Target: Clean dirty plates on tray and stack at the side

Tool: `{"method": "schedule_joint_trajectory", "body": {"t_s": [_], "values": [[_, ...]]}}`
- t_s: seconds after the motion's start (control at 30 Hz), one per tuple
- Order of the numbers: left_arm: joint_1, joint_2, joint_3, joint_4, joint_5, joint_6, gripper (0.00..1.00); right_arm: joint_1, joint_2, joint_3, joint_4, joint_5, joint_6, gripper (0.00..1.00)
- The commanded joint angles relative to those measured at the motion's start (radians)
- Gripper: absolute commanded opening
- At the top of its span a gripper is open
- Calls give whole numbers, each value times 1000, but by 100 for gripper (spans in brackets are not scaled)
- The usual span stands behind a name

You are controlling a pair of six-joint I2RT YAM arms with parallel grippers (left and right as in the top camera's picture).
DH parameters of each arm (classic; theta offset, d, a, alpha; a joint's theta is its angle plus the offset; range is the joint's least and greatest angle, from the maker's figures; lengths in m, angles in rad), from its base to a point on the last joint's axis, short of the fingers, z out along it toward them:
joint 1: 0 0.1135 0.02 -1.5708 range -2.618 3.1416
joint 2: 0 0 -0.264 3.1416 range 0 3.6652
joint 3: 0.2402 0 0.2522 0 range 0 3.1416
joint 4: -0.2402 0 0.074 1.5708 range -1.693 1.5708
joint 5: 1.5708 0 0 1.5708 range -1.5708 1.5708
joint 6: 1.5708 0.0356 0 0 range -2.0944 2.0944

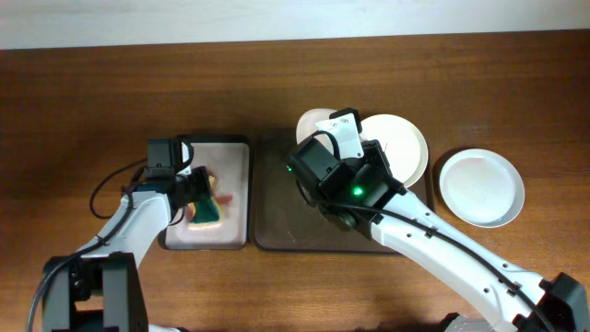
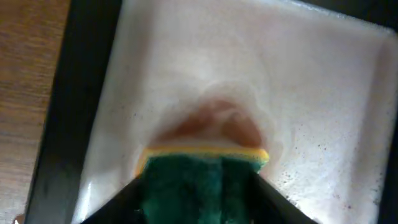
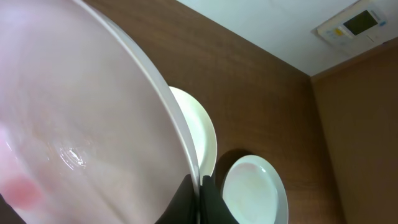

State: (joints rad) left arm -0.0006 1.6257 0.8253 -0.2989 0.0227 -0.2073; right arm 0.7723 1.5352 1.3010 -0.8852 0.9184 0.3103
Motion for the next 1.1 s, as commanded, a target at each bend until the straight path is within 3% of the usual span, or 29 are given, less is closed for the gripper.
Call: {"method": "schedule_joint_trajectory", "body": {"t_s": [0.0,0.07,0.1,0.37,0.4,0.43,0.47,0.57,0.67,0.97,1.03,1.07], "values": [[-1,31,13,11,18,0,32,0,-20,14,2,5,12,4],[-1,31,13,21,18,0,5,0,-20,14,2,5,13,4],[-1,31,13,30,19,0,0,0,-20,14,2,5,12,4],[-1,31,118,20,71,94,0,0,-20,14,-1,5,12,4],[-1,31,123,18,71,93,22,0,-20,14,-1,5,13,4],[-1,31,124,5,72,93,57,0,-20,14,-1,6,13,4],[-1,31,124,-27,71,93,64,0,-20,14,0,6,13,4],[-1,31,124,-116,80,93,67,0,-20,14,1,10,12,4],[-1,31,124,-162,158,93,64,0,-20,14,0,9,12,4],[-31,55,105,-211,114,93,69,0,-20,14,0,5,13,4],[-48,80,100,-215,100,93,66,0,-20,14,-1,5,13,4],[-55,94,100,-215,100,93,58,0,-20,14,-1,5,12,4]]}}
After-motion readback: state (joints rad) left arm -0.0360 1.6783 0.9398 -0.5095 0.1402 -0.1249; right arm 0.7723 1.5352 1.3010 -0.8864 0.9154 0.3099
